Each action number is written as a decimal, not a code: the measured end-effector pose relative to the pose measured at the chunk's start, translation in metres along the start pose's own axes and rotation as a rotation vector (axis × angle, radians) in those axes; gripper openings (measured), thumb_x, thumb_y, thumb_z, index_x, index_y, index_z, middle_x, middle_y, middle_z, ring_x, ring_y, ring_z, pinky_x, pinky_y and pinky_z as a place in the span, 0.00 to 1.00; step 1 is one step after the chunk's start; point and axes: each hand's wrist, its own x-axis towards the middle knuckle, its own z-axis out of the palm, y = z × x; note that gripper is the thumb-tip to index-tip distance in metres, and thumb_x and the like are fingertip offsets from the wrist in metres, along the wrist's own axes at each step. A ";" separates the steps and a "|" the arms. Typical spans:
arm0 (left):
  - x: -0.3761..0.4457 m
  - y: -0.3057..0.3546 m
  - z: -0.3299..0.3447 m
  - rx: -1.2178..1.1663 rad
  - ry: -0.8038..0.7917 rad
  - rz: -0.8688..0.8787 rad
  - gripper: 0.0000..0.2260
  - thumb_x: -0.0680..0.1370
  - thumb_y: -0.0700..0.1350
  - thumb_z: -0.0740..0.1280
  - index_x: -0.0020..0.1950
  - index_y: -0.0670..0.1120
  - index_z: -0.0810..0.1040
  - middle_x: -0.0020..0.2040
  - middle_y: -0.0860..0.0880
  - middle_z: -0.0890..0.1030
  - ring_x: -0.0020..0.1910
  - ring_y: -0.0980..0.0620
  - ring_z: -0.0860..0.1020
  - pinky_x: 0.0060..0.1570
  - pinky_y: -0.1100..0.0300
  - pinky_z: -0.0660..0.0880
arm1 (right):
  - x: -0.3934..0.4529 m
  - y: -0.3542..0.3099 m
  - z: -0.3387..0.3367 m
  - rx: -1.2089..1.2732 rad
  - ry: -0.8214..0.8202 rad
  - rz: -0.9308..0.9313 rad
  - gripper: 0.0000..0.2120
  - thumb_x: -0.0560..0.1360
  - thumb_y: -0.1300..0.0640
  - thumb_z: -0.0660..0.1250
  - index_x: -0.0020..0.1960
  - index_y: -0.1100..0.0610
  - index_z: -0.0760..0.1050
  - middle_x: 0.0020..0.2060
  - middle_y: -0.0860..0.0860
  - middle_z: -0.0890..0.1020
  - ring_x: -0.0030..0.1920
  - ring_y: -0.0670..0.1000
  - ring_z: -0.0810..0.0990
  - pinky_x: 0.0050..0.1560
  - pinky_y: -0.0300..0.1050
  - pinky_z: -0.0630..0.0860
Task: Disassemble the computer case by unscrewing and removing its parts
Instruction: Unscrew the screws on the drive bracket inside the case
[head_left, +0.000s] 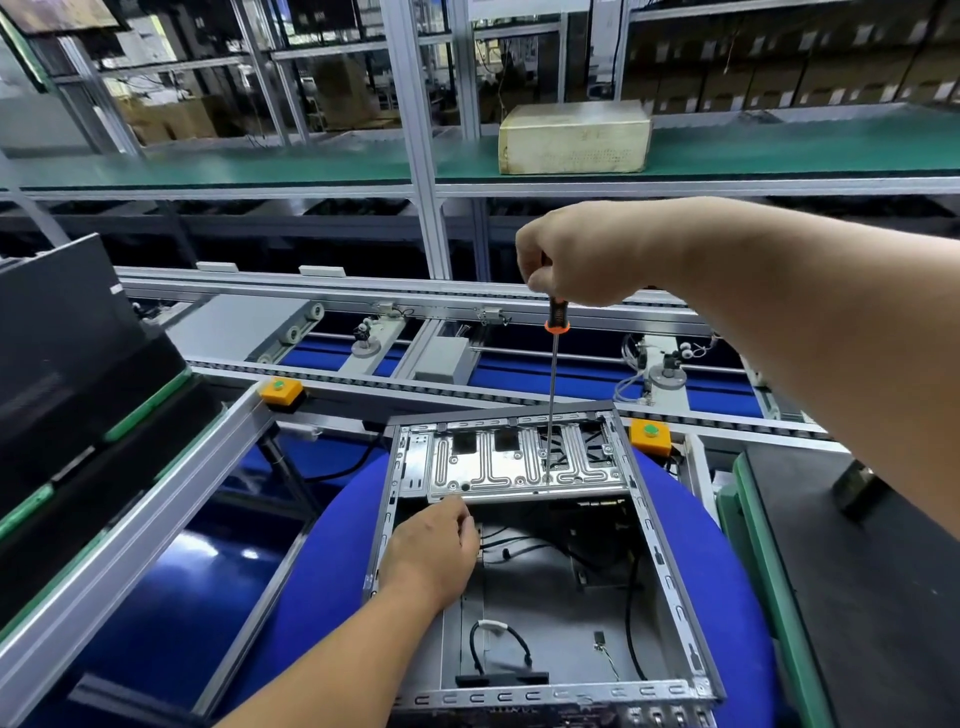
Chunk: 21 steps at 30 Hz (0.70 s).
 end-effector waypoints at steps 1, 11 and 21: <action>0.000 0.000 0.000 0.000 -0.002 0.002 0.07 0.83 0.54 0.58 0.46 0.56 0.71 0.38 0.57 0.77 0.37 0.56 0.77 0.36 0.56 0.72 | -0.001 0.000 -0.001 0.070 -0.012 -0.027 0.02 0.81 0.52 0.65 0.51 0.45 0.76 0.46 0.45 0.78 0.43 0.48 0.76 0.37 0.44 0.70; -0.001 0.000 -0.001 -0.009 -0.002 -0.005 0.08 0.83 0.53 0.58 0.45 0.56 0.71 0.38 0.57 0.77 0.37 0.56 0.77 0.35 0.56 0.72 | 0.000 -0.015 -0.002 0.042 -0.048 -0.009 0.05 0.82 0.49 0.63 0.55 0.50 0.71 0.42 0.46 0.75 0.41 0.49 0.74 0.34 0.45 0.64; -0.001 -0.001 0.000 0.001 0.006 0.005 0.07 0.83 0.54 0.58 0.47 0.56 0.72 0.38 0.57 0.77 0.37 0.56 0.77 0.37 0.54 0.75 | 0.001 -0.014 0.000 -0.240 0.036 0.027 0.17 0.85 0.41 0.54 0.54 0.52 0.73 0.38 0.45 0.69 0.47 0.57 0.74 0.39 0.48 0.65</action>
